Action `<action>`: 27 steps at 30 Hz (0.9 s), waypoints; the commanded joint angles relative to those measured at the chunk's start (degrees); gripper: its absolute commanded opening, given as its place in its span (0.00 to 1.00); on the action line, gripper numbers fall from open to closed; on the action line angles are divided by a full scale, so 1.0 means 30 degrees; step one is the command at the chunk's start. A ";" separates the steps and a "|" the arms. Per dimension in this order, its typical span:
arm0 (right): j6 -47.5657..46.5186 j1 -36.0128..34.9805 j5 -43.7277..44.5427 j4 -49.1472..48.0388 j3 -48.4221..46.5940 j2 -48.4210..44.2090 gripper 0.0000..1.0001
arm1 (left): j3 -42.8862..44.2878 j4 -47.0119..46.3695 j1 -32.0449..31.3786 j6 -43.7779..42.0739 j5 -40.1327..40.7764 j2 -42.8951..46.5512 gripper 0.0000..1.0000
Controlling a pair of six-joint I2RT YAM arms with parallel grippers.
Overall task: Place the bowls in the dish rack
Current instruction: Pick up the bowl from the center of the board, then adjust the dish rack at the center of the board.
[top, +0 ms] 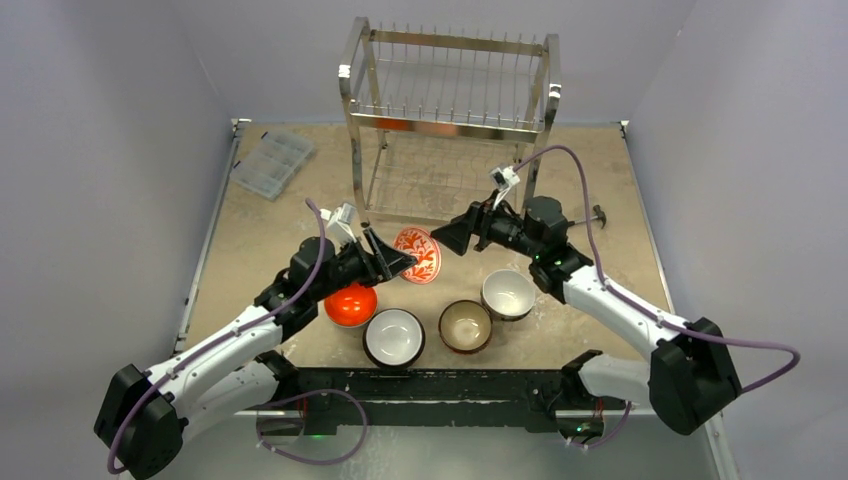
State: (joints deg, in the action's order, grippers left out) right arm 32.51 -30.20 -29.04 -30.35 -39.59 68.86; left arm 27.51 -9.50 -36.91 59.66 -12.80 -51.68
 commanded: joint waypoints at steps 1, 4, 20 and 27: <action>-0.1219 0.1200 0.1724 0.2195 0.0167 -0.1762 0.90 | 0.0648 -0.0185 -0.0062 0.0245 0.1327 0.0314 0.00; -0.1657 0.2632 0.3612 0.4334 0.0284 -0.2713 0.93 | 0.0818 0.0594 -0.0032 0.0049 0.1889 0.0445 0.00; -0.3980 0.5132 1.2157 0.6802 -0.0629 -0.1987 0.92 | 0.1049 0.2484 -0.0028 -0.0652 0.2582 0.1944 0.00; -0.5059 0.5140 1.1694 0.5138 -0.1638 -0.0070 0.85 | 0.0840 0.2450 -0.0043 -0.0609 0.2460 0.2352 0.00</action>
State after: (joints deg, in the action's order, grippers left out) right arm 20.69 -14.98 4.89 -10.00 -40.38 67.51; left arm 27.53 2.35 -36.88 58.89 -5.21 -46.48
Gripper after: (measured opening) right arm 0.869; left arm 0.620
